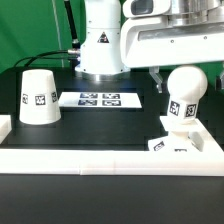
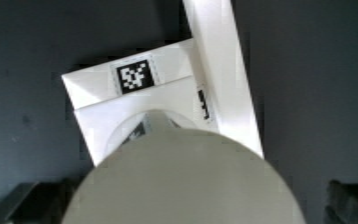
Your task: Assemble lamp
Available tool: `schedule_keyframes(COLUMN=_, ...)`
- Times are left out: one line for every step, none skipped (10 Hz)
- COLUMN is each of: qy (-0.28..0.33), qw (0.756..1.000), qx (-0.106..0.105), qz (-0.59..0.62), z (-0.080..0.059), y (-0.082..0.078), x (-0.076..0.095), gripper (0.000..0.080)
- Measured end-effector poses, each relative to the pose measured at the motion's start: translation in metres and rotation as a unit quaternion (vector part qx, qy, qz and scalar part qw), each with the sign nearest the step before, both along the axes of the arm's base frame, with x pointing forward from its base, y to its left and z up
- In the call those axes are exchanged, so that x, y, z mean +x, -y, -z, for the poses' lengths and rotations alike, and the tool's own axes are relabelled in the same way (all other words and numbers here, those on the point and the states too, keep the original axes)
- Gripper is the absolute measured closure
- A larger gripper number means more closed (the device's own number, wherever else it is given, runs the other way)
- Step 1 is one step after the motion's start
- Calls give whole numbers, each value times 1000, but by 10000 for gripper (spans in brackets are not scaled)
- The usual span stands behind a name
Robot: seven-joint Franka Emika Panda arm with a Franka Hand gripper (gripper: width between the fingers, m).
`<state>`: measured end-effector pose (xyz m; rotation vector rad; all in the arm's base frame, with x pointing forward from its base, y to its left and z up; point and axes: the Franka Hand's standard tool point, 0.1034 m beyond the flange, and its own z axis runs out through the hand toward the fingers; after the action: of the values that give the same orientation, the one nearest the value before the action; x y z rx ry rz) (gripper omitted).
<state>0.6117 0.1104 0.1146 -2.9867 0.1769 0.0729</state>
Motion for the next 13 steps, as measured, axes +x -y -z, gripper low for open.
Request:
schedule_keyframes(qy=8, qw=999, qx=1, qz=-52, z=0, y=1, x=0, gripper=101)
schedule_keyframes(qy=15, qw=996, qx=-3, qz=-90, z=0, y=1, x=1, gripper=101)
schedule_keyframes(qy=21, qw=992, qx=-7, qz=-126, z=-1, y=1, x=1, gripper=101)
schedule_keyframes(qy=29, qw=984, qx=-11, qz=-177, z=-1, y=2, x=2, gripper=101)
schedule_keyframes(qy=38, qw=974, qx=-11, qz=-225, z=-1, y=3, x=3, gripper=101)
schedule_keyframes(qy=47, qw=962, qx=-12, qz=-270, z=-1, y=3, x=5, gripper=101)
schedule_keyframes(qy=54, qw=944, qx=-15, qz=-324, z=-2, y=4, x=5, gripper=101)
schedule_keyframes(qy=63, qw=929, qx=-19, qz=-364, z=-2, y=4, x=7, gripper=101)
schedule_keyframes(qy=69, qw=915, qx=-23, qz=-396, z=-3, y=4, x=9, gripper=101)
schedule_keyframes(qy=72, qw=900, qx=-26, qz=-430, z=-3, y=6, x=9, gripper=101)
schedule_keyframes(qy=75, qw=882, qx=-25, qz=-464, z=-3, y=8, x=10, gripper=101)
schedule_keyframes(qy=78, qw=870, qx=-24, qz=-486, z=-3, y=10, x=10, gripper=101)
schedule_keyframes(qy=78, qw=861, qx=-25, qz=-502, z=-2, y=10, x=10, gripper=101)
